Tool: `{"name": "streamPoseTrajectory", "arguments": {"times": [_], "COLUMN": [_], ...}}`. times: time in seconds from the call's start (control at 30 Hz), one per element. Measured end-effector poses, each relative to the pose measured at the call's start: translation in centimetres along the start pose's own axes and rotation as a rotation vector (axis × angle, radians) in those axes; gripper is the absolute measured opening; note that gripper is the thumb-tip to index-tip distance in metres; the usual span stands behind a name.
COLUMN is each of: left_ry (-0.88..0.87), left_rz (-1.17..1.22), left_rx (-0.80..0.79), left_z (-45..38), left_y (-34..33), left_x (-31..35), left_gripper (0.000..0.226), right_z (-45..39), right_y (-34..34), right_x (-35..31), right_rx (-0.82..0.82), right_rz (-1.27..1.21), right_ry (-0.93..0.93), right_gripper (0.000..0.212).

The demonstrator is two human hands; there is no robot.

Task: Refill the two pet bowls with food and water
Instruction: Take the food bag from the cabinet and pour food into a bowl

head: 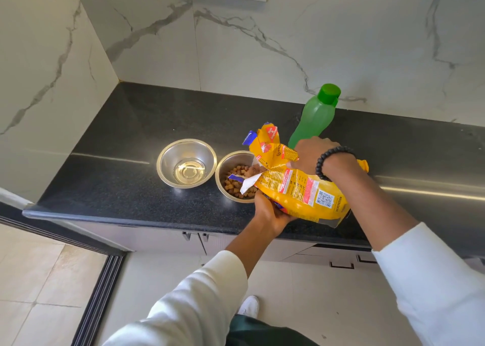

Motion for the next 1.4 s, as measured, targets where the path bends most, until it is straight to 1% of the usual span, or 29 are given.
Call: {"name": "streamPoseTrajectory", "arguments": {"times": [0.27, 0.43, 0.67, 1.0, 1.1, 1.23, 1.4], "left_ry": [0.004, 0.002, -0.030, -0.058, -0.065, -0.059, -0.062], "left_rz": [-0.017, -0.032, -0.050, -0.051, -0.058, -0.043, -0.071], "left_rx": [0.001, -0.007, -0.002, 0.060, 0.084, 0.054, 0.035], "left_z": [0.2, 0.5, 0.4, 0.3, 0.2, 0.2, 0.4], "left_y": [0.2, -0.2, 0.0, 0.8, 1.0, 1.2, 1.2], "left_x": [-0.1, -0.2, 0.1, 0.9, 1.1, 1.1, 0.7], "left_gripper": [0.061, 0.060, 0.059, 0.057, 0.057, 0.057, 0.058], "right_z": [0.2, 0.2, 0.5, 0.2, 0.2, 0.2, 0.2], "right_y": [-0.4, -0.2, -0.1, -0.8, -0.8, -0.9, -1.2], "right_x": [-0.2, 0.1, -0.2, -1.0, -1.5, -1.6, -1.6], "right_rx": [0.008, 0.003, 0.005, -0.005, 0.005, -0.005, 0.005], "right_rz": [-0.001, 0.002, -0.003, -0.005, -0.006, -0.010, -0.010], "right_ry": [0.002, 0.010, 0.029, 0.064, 0.071, 0.079, 0.083], "right_gripper": [0.049, 0.044, 0.049, 0.054, 0.052, 0.054, 0.052]}}
Point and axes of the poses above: each hand's wrist, its own z-axis away from the middle knuckle, its own y-axis out of the back of the hand, x = y × z, the point moved 3 cm from there along -z, towards the middle knuckle, and after that the axes turned 15 degrees about x, right-handed, at the moved point
